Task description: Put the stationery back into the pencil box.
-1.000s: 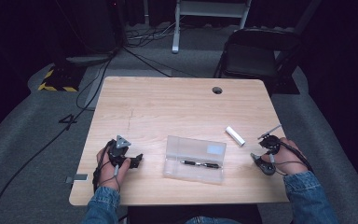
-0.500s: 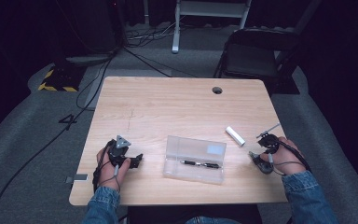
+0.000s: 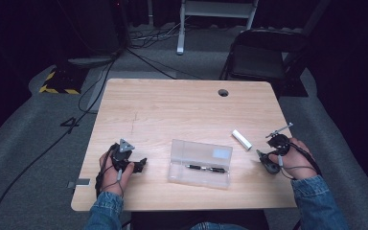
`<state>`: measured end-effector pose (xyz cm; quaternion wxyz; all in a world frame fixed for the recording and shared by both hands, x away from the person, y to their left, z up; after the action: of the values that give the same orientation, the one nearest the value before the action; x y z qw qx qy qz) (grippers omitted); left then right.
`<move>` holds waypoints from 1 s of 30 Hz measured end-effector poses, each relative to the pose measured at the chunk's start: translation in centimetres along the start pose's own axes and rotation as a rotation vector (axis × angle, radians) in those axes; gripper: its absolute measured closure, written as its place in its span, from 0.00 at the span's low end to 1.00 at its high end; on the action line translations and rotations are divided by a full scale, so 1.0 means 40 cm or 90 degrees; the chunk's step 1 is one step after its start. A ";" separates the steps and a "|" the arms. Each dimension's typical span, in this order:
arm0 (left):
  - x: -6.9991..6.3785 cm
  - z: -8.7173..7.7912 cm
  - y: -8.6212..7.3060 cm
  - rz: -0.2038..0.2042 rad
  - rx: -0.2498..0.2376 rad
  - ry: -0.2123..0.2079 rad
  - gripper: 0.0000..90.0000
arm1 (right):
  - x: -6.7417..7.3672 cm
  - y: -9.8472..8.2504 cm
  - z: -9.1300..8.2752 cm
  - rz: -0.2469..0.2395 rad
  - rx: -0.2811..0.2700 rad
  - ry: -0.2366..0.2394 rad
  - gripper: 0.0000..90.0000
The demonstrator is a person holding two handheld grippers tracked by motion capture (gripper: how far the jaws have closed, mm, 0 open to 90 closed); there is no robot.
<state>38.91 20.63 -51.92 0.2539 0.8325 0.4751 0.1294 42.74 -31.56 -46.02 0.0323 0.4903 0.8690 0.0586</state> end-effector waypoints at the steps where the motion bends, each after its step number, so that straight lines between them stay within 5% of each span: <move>1: 0.000 0.000 0.000 0.000 0.000 0.000 0.17 | 0.001 0.001 -0.005 0.000 -0.006 0.000 0.59; 30: -0.001 0.000 0.000 -0.002 0.001 0.002 0.17 | 0.082 0.026 -0.121 -0.066 -0.158 -0.024 0.59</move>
<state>38.86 20.61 -51.92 0.2528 0.8318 0.4768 0.1301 41.39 -28.56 -41.06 0.1119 0.4376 0.8786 0.1547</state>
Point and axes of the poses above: each handheld gripper's, and its own axes: z roughly forward along the jaws, y roughly out of its top, x roughly to its left, the point moved 2 cm from there along z, roughly forward along the jaws, and after that the axes turned 11 degrees about x, right-handed, at the moved point
